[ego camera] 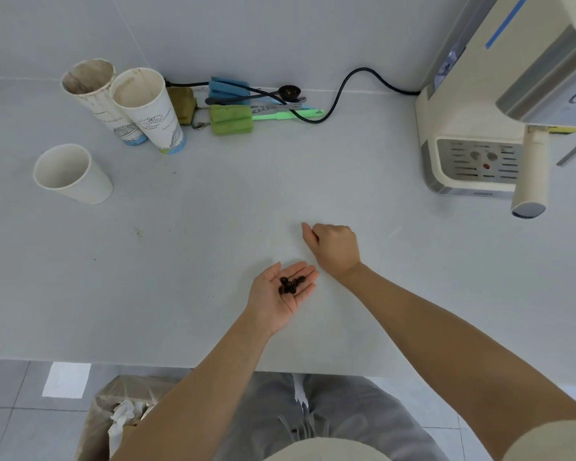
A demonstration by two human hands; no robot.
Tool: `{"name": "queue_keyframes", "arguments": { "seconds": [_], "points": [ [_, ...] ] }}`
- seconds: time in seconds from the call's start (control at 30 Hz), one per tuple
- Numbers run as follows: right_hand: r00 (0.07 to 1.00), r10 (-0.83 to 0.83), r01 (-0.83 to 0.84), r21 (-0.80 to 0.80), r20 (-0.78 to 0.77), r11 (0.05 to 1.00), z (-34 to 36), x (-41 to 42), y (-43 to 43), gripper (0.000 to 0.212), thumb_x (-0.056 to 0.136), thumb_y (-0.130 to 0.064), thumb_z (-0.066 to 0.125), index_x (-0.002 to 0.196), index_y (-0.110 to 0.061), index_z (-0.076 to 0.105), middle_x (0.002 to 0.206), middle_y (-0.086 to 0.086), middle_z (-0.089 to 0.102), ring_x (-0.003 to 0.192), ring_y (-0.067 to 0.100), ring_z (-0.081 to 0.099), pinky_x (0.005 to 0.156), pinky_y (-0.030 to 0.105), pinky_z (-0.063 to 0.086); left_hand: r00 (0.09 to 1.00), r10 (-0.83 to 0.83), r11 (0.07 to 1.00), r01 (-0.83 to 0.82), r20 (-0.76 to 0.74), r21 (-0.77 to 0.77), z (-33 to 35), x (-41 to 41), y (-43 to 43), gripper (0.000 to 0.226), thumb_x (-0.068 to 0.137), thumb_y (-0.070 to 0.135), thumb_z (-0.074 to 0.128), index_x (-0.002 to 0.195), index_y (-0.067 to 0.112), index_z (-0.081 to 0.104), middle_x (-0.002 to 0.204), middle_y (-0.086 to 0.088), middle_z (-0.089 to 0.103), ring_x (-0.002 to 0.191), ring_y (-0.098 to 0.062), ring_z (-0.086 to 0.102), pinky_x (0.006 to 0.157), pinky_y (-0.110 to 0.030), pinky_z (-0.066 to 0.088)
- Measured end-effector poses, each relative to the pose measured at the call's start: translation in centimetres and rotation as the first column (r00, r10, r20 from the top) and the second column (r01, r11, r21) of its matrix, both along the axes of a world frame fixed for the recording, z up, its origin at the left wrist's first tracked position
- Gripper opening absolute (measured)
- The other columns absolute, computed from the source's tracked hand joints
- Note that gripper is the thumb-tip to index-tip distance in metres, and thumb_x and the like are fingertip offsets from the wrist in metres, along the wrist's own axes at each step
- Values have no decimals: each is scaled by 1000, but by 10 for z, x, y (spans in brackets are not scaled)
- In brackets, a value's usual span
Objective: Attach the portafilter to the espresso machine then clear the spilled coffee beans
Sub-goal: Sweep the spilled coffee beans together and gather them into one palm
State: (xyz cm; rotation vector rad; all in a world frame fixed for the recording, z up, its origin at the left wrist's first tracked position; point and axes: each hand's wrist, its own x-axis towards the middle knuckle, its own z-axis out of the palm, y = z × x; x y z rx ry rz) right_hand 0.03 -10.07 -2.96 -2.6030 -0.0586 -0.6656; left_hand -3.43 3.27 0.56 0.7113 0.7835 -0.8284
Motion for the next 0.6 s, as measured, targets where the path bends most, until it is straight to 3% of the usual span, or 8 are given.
{"name": "queue_keyframes", "arguments": {
  "seconds": [0.1, 0.17, 0.23, 0.37, 0.47, 0.6],
  "points": [
    [998, 58, -60, 103, 22, 993, 17, -9, 13, 44, 82, -22, 46, 47, -17, 20, 39, -8, 16, 32, 12, 14, 39, 10, 5, 1000, 0, 998, 1, 17, -57, 6, -1, -12, 40, 99, 22, 29, 99, -7, 57, 93, -20, 64, 92, -30, 61, 89, -40, 48],
    [996, 92, -94, 139, 21, 986, 24, -16, 22, 44, 83, -21, 46, 47, -18, 20, 38, -8, 16, 32, 11, 14, 41, 9, 3, 999, -8, 996, 11, 37, -83, 9, -1, -18, 34, 98, 16, 31, 87, 0, 59, 78, -14, 63, 79, -24, 63, 73, -36, 58],
    [994, 109, -107, 156, -5, 982, 28, -24, 29, 44, 83, -22, 45, 47, -18, 20, 36, -5, 17, 32, 10, 15, 43, 6, 4, 998, -36, 996, 40, 53, -84, 12, -2, -22, 34, 97, 13, 30, 78, 7, 57, 63, -6, 62, 62, -17, 66, 55, -24, 58],
    [992, 125, -124, 23, -17, 992, 32, -34, 32, 41, 80, -24, 45, 49, -18, 20, 39, -6, 16, 34, 12, 14, 41, 12, 13, 996, -54, 993, 61, 74, -97, 16, -4, -25, 37, 98, 22, 27, 75, 12, 54, 65, 1, 60, 66, -11, 62, 59, -22, 53],
    [990, 137, -138, -43, -33, 990, 35, -38, 30, 41, 79, -25, 45, 47, -17, 22, 40, -5, 17, 36, 12, 15, 40, 14, 12, 994, -65, 994, 72, 87, -77, 16, -4, -24, 38, 98, 17, 24, 72, 11, 52, 55, 2, 62, 54, -9, 65, 50, -16, 53],
    [989, 130, -132, -26, -67, 991, 33, -43, 29, 43, 80, -22, 46, 39, -8, 41, 31, 3, 38, 38, 12, 19, 39, 15, 15, 992, -78, 991, 88, 104, -99, 17, -6, -23, 39, 98, 14, 21, 74, 11, 51, 54, 2, 62, 52, -8, 65, 51, -16, 52]
  ]
}}
